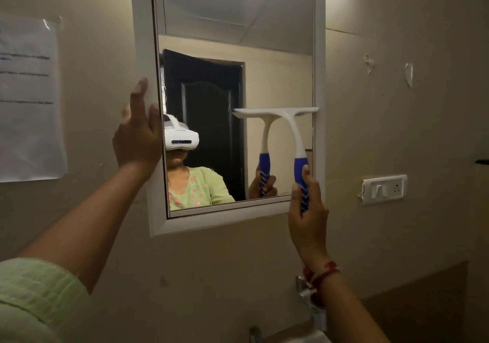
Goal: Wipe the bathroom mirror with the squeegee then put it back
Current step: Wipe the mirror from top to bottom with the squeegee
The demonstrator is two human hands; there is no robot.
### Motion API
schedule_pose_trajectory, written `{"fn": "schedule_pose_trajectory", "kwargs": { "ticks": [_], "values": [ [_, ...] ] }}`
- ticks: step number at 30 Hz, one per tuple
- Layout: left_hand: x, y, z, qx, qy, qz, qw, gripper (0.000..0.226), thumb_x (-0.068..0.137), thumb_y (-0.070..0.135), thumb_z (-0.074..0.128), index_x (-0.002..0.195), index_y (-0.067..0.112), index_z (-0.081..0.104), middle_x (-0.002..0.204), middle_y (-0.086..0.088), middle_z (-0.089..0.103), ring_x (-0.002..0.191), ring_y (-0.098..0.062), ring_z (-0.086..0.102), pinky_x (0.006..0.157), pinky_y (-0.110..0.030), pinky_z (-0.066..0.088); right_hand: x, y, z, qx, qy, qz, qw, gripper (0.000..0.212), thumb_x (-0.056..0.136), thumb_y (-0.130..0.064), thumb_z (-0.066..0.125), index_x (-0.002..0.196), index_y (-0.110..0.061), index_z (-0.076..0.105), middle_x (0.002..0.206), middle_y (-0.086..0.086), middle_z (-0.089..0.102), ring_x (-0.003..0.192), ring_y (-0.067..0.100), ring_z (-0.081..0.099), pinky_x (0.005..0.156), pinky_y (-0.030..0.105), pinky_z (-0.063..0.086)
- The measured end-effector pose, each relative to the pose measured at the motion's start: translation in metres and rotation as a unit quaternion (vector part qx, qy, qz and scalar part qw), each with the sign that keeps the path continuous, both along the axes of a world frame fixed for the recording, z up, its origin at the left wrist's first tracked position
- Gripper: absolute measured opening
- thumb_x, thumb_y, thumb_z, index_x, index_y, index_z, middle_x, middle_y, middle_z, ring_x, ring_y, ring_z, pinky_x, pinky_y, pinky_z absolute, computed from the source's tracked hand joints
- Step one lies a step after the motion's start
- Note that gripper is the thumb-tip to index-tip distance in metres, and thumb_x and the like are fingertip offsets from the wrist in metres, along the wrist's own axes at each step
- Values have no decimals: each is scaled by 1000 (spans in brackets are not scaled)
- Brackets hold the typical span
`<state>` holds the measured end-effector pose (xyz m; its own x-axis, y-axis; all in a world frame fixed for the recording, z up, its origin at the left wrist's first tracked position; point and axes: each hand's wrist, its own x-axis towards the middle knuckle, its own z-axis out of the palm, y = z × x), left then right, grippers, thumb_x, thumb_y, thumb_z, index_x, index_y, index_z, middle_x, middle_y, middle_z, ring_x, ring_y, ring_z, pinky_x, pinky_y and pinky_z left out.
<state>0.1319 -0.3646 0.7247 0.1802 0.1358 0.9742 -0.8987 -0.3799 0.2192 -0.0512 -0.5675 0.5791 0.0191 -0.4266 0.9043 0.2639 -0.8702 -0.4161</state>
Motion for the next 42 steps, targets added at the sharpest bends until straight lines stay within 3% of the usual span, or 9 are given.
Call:
{"fn": "schedule_pose_trajectory", "kwargs": {
  "ticks": [6, 14, 19, 26, 30, 33, 35, 39, 42],
  "values": [
    [-2, -1, -1, 2, 9, 12, 1000, 42, 100, 31, 32, 142, 26, 28, 122, -20, 56, 82, -43, 58, 65, -33, 33, -6, 3, -51, 29, 27, 18, 999, 45, 89, -37, 39, 132, -28, 33, 97, 11, 61, 64, 6, 59, 55, 15, 51],
    [-3, 0, -1, 2, 12, 18, 1000, 42, 100, 33, 31, 141, 27, 27, 127, -16, 53, 88, -43, 58, 68, -40, 42, 1, 5, -9, 20, -7, 9, 1000, 40, 94, -25, 45, 130, -37, 32, 104, -16, 52, 78, 9, 61, 64, 19, 53],
    [-5, -1, -1, 5, 15, 19, 1000, 43, 100, 32, 31, 142, 26, 27, 134, -11, 50, 90, -40, 59, 70, -37, 41, 0, 7, -62, 42, 18, 33, 998, 51, 90, -34, 42, 137, -13, 36, 101, 18, 61, 69, 13, 60, 60, 24, 54],
    [-6, -2, -2, 2, 25, 16, 1000, 43, 100, 32, 31, 142, 26, 28, 134, -12, 50, 96, -42, 57, 75, -43, 45, 4, -1, -11, 12, -24, 28, 999, 44, 91, -42, 40, 133, -32, 34, 114, -8, 51, 86, 6, 61, 67, 14, 53],
    [-6, -2, -2, -4, 24, 17, 1000, 43, 100, 33, 30, 142, 27, 28, 135, -9, 50, 99, -40, 56, 77, -42, 44, 9, -2, -34, 32, -23, 34, 999, 42, 94, -29, 46, 134, -27, 34, 112, -16, 51, 84, 9, 62, 68, 20, 54],
    [-6, -3, -2, -3, 23, 19, 1000, 43, 100, 33, 29, 142, 27, 27, 139, -5, 46, 102, -38, 57, 79, -42, 45, 6, -1, -66, 40, 0, 35, 999, 44, 92, -33, 43, 134, -24, 33, 109, 8, 60, 79, 16, 62, 66, 28, 56],
    [-6, -4, -1, -8, 27, 22, 999, 43, 100, 34, 28, 142, 27, 27, 139, -5, 46, 102, -37, 57, 80, -42, 45, 3, -1, -69, 42, 2, 40, 998, 46, 90, -38, 41, 133, -24, 33, 105, 16, 61, 75, 12, 60, 64, 23, 55],
    [-3, -5, -1, -7, 26, 31, 999, 43, 99, 36, 27, 142, 28, 27, 134, -9, 50, 96, -38, 58, 73, -36, 42, 3, -1, -37, 31, -18, 39, 999, 44, 94, -29, 44, 136, -26, 35, 109, -27, 53, 86, -5, 60, 68, 8, 51],
    [-2, -6, 0, -9, 28, 38, 999, 43, 99, 36, 27, 141, 29, 28, 126, -13, 55, 90, -40, 58, 69, -35, 39, 7, 3, -20, 32, -24, 38, 998, 44, 93, -32, 44, 135, -38, 31, 112, -40, 46, 94, -10, 57, 69, 4, 47]
  ]
}}
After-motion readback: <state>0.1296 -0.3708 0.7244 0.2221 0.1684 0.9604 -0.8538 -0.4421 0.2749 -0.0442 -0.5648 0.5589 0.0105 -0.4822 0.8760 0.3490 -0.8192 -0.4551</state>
